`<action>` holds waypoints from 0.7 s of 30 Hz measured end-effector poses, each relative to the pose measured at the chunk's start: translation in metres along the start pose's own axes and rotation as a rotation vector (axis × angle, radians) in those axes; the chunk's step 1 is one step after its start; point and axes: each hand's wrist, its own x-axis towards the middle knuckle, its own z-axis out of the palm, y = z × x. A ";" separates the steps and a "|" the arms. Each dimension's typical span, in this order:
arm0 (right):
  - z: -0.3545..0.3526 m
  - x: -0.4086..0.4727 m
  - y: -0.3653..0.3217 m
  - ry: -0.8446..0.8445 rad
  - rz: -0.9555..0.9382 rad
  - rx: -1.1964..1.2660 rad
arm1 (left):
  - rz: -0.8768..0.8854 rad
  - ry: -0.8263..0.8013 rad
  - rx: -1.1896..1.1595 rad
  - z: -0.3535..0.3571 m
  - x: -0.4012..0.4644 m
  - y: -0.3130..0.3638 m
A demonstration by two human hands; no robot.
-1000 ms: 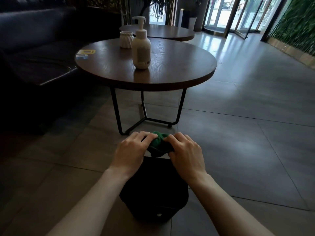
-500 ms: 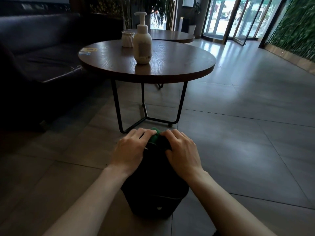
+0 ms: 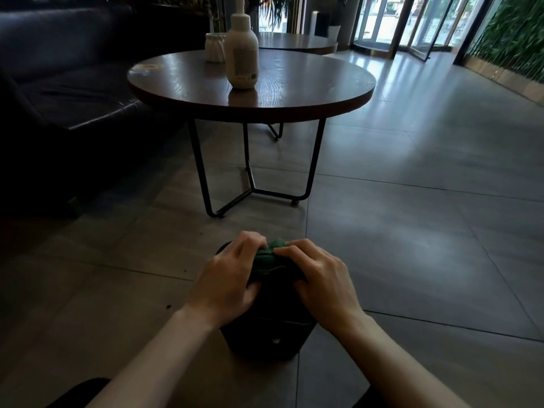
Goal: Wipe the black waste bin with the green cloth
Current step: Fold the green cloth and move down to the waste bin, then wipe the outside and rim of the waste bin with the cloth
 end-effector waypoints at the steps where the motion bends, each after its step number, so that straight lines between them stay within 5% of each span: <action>1: 0.000 -0.003 0.001 0.008 0.016 0.004 | -0.007 -0.010 0.005 0.002 -0.007 -0.005; 10: -0.016 -0.018 0.021 0.115 0.138 -0.029 | -0.134 -0.340 0.163 0.060 -0.079 -0.056; 21: -0.034 -0.033 0.035 0.134 0.165 -0.090 | -0.165 -0.320 0.204 0.087 -0.080 -0.055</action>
